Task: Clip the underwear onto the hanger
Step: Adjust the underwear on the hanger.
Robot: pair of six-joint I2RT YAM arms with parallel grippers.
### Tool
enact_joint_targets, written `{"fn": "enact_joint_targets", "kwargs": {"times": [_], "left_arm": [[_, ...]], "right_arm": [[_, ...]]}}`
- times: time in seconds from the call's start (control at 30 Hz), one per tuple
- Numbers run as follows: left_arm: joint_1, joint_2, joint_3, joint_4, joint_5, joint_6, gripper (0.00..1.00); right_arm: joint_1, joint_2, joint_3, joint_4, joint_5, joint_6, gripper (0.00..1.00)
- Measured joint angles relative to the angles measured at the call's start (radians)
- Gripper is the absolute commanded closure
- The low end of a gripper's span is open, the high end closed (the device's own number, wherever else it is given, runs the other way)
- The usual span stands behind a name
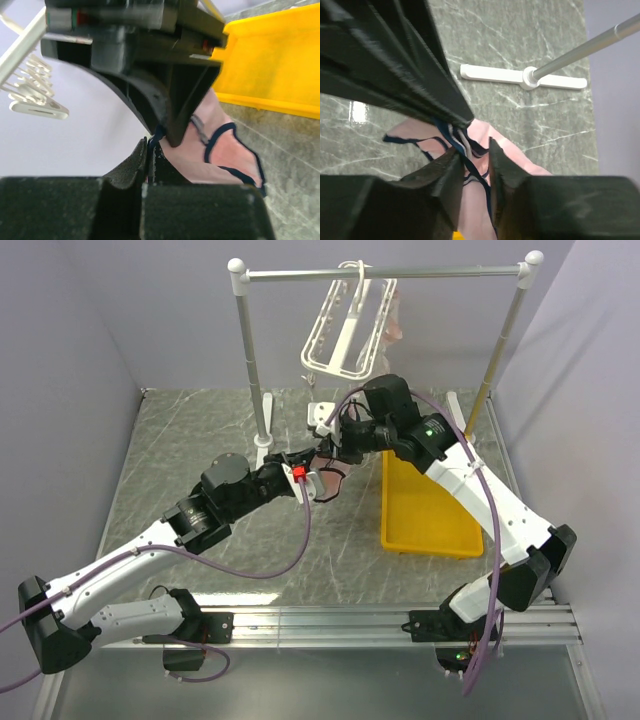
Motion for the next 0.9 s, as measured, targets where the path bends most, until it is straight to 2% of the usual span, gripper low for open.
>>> {"fn": "enact_joint_targets", "kwargs": {"times": [0.03,0.1,0.13,0.23,0.27,0.33,0.43,0.57,0.7,0.73,0.8,0.83,0.9], "left_arm": [[0.000,0.000,0.000,-0.002,0.003,-0.007,1.00],[0.000,0.000,0.000,-0.013,0.011,-0.021,1.00],[0.000,0.000,0.000,-0.016,0.015,-0.026,1.00],[0.000,0.000,0.002,-0.020,0.018,-0.041,0.86],[0.001,0.000,0.002,-0.020,0.020,-0.051,0.75],[0.018,0.001,0.011,-0.030,0.048,-0.091,0.69],[0.079,0.001,0.053,-0.057,0.118,-0.185,0.65],[0.251,0.004,0.149,-0.075,0.266,-0.345,0.51],[0.450,0.034,0.245,-0.068,0.451,-0.476,0.45],[0.510,0.056,0.274,-0.062,0.515,-0.507,0.42],[0.597,0.125,0.334,-0.057,0.641,-0.552,0.29],[0.636,0.169,0.376,-0.056,0.706,-0.573,0.26],[0.677,0.269,0.452,-0.055,0.806,-0.606,0.25]], "right_arm": [[-0.002,0.005,0.000,0.000,0.000,0.000,0.79],[-0.005,0.014,0.000,0.000,-0.002,0.004,0.88],[-0.006,0.015,0.000,0.000,-0.005,0.005,1.00],[-0.017,0.015,0.000,0.000,-0.024,0.014,1.00],[-0.023,0.015,0.000,0.000,-0.034,0.018,1.00],[-0.038,0.014,0.000,0.002,-0.038,0.021,1.00],[-0.064,0.011,0.000,0.014,-0.039,0.029,1.00],[-0.086,-0.002,0.000,0.025,-0.044,0.035,1.00],[-0.101,-0.026,-0.006,0.031,-0.052,0.039,1.00],[-0.104,-0.035,-0.010,0.033,-0.054,0.040,1.00],[-0.109,-0.048,-0.016,0.034,-0.054,0.042,1.00],[-0.110,-0.053,-0.018,0.036,-0.054,0.045,1.00],[-0.113,-0.063,-0.026,0.055,-0.051,0.062,1.00]]}}
